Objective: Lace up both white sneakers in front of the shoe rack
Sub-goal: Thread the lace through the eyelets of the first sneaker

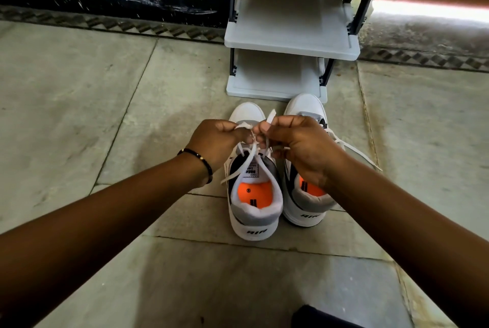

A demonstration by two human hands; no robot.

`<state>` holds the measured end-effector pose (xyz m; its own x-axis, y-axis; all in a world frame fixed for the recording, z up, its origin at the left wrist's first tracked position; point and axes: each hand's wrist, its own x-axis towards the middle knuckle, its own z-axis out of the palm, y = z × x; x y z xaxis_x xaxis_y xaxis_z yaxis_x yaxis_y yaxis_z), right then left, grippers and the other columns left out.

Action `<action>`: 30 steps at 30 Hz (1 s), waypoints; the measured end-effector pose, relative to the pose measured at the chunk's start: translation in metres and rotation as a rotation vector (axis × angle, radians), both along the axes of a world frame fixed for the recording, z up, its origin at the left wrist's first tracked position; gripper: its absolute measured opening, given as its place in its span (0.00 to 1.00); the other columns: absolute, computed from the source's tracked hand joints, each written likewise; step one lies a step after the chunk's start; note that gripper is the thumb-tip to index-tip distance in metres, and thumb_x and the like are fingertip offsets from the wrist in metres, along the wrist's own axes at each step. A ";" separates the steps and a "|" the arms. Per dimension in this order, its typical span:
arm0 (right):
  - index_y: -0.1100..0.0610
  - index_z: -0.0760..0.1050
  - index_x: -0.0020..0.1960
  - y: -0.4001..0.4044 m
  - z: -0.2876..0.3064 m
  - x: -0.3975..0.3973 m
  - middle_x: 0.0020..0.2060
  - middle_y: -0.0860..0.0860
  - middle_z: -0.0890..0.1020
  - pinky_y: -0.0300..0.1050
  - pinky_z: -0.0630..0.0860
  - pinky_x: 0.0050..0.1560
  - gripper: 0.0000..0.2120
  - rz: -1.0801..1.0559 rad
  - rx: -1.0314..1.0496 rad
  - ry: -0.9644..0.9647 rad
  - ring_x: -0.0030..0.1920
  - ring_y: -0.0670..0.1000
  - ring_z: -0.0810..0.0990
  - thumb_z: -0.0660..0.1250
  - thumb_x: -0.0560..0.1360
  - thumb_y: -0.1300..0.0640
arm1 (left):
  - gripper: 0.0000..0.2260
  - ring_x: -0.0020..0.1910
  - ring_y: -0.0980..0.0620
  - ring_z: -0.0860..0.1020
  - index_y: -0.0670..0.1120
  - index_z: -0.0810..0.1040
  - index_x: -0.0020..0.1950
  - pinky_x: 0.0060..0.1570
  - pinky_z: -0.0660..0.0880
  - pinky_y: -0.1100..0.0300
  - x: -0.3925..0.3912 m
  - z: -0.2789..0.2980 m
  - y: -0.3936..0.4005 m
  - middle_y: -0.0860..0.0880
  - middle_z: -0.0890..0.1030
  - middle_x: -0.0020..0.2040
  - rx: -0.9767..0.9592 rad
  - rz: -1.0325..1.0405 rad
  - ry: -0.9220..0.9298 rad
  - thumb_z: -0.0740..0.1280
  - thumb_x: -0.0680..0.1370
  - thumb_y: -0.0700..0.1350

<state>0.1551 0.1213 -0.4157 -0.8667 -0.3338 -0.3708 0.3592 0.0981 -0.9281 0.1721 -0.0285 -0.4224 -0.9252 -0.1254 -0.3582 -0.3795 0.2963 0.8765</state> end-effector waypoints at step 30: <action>0.57 0.80 0.50 0.035 -0.008 0.009 0.49 0.56 0.78 0.52 0.70 0.49 0.21 0.000 1.086 0.805 0.51 0.59 0.73 0.72 0.66 0.43 | 0.22 0.57 0.40 0.74 0.38 0.69 0.59 0.50 0.71 0.56 0.029 -0.034 -0.041 0.37 0.73 0.60 -0.637 -0.304 -0.121 0.68 0.73 0.50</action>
<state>0.1641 0.1561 -0.4239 -0.9665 -0.1991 0.1619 -0.2435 0.9107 -0.3337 0.2012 -0.0693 -0.4568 -0.9107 -0.0875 -0.4036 -0.2827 0.8444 0.4550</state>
